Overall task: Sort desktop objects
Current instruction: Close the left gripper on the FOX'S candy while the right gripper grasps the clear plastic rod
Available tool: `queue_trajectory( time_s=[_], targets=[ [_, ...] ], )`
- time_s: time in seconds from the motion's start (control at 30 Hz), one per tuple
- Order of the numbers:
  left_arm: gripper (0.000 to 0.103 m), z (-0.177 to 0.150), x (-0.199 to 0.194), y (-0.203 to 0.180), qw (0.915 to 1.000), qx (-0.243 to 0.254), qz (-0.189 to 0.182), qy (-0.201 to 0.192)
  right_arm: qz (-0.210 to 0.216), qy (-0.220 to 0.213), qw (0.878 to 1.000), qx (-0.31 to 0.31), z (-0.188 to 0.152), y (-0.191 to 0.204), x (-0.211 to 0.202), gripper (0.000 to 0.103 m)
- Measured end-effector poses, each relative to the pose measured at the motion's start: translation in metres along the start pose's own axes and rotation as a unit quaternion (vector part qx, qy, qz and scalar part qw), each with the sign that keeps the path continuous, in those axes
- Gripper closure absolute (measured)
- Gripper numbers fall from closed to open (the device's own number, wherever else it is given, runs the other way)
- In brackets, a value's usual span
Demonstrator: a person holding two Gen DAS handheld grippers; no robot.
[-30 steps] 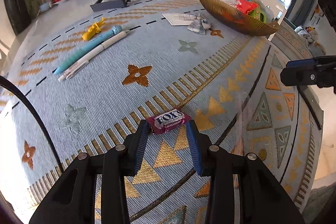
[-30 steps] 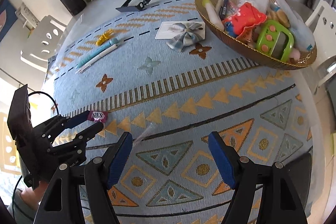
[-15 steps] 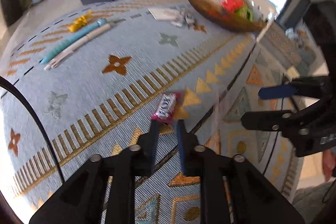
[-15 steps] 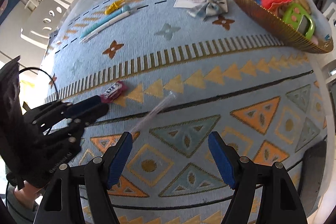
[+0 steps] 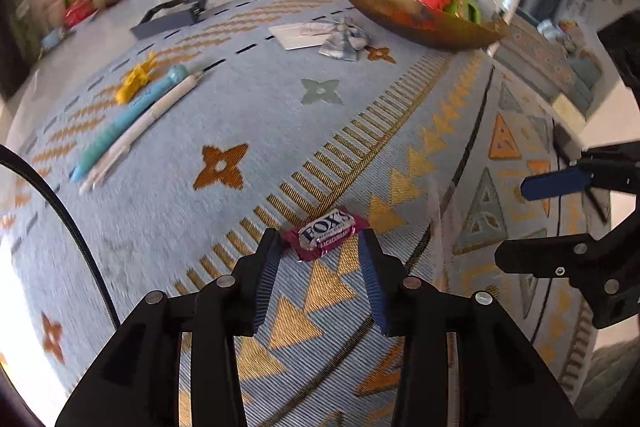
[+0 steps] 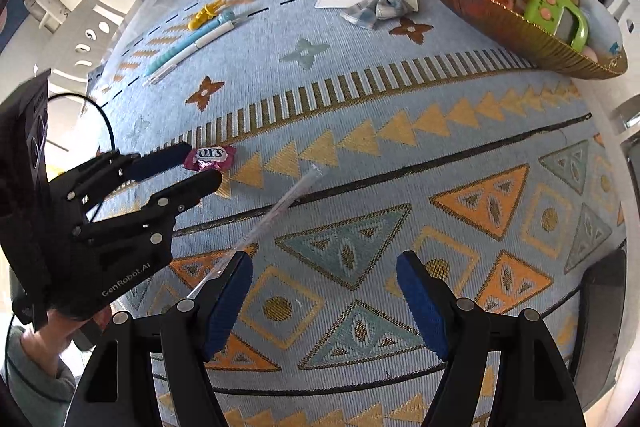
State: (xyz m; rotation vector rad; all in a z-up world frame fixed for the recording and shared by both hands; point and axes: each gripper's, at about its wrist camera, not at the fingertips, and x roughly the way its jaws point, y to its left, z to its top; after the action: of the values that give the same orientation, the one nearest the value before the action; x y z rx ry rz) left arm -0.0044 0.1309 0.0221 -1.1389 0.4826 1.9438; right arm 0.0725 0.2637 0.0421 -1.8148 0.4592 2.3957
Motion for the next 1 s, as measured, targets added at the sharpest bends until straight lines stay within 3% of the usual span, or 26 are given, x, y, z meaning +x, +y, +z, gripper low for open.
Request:
queue_trajectory(
  time_s=[0.17,0.23,0.43,0.53,0.63,0.8,0.83,0.93,0.97,1.0],
  targets=[
    [0.063,0.002,0.003,-0.009,0.9983,0.056,0.005,-0.013,0.001,0.004,1.0,0.005,0.0,0.001,0.004,0.03],
    [0.084,0.001,0.001,-0.01,0.9984,0.053,-0.002,-0.017,0.001,0.003,1.0,0.002,0.0,0.002,0.005,0.03],
    [0.089,-0.012,-0.015,0.01,0.9973,-0.043,-0.047,-0.038,0.008,-0.005,1.0,-0.004,0.002,0.009,0.009,0.03],
    [0.089,-0.026,-0.03,0.026,0.9943,-0.089,-0.036,-0.046,0.023,-0.012,1.0,-0.01,0.001,0.02,0.013,0.03],
    [0.089,-0.038,-0.047,0.038,0.992,-0.113,-0.014,-0.055,0.026,-0.015,0.999,-0.021,0.002,0.038,0.022,0.042],
    [0.089,-0.053,-0.063,0.055,0.9861,-0.155,0.002,-0.06,-0.038,-0.026,0.998,-0.043,0.003,0.064,0.031,0.043],
    [0.089,-0.056,-0.065,0.058,0.9847,-0.163,0.003,-0.063,-0.057,-0.031,0.996,-0.058,0.002,0.069,0.032,0.048],
    [0.089,-0.059,-0.068,0.061,0.9823,-0.175,0.004,-0.066,-0.064,-0.043,0.993,-0.094,-0.003,0.081,0.03,0.087],
    [0.089,-0.059,-0.069,0.061,0.9819,-0.177,0.004,-0.067,-0.062,-0.043,0.992,-0.103,-0.003,0.084,0.03,0.095],
    [0.089,-0.059,-0.07,0.06,0.9817,-0.178,0.004,-0.068,-0.057,-0.04,0.992,-0.106,-0.003,0.085,0.03,0.096]
  ],
)
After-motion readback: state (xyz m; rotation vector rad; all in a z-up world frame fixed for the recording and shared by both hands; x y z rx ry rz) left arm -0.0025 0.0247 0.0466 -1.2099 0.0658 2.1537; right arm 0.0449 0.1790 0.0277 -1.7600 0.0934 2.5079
